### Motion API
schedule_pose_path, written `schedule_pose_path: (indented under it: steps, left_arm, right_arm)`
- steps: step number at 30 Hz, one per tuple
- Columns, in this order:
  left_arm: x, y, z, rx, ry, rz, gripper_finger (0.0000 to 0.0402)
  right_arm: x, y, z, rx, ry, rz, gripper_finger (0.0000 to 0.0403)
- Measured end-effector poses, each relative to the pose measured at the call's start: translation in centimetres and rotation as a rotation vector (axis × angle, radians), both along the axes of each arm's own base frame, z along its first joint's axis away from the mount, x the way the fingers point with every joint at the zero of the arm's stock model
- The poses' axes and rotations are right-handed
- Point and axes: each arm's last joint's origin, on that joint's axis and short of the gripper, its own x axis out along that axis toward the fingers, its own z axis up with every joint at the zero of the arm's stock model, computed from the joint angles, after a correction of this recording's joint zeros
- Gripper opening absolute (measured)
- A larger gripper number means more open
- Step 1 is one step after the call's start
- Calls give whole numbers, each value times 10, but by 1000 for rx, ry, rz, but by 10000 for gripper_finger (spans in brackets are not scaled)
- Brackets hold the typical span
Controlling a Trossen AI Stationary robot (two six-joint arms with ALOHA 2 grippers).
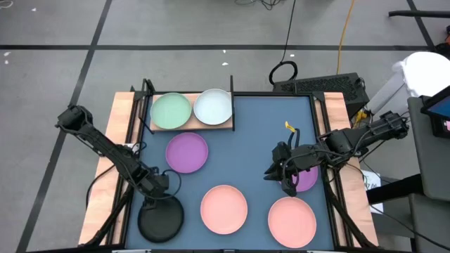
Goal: Place and stack plates onto a shelf
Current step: Stack the black plate on top of the light green plate on the shelf
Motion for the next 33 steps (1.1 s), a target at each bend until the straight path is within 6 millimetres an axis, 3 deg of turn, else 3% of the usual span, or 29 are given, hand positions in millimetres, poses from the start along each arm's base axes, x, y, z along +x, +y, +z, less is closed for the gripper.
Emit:
schedule_pose_path:
  steps: [4,10,12,20,33]
  left_arm:
    - [0,0,0,7,-14,-25,179]
    - [3,-2,1,-17,-34,0,45]
    - [6,-5,3,-56,-51,28,16]
    - [20,-6,20,-101,-66,205,12]
    - [60,7,102,-29,-221,366,12]
  right_arm:
    - [0,0,0,-10,-3,8,75]
    - [0,0,0,-18,-6,15,75]
    - [0,0,0,-18,-6,14,75]
    - [0,-1,0,-23,-7,16,75]
    - [0,-1,0,-11,-3,6,75]
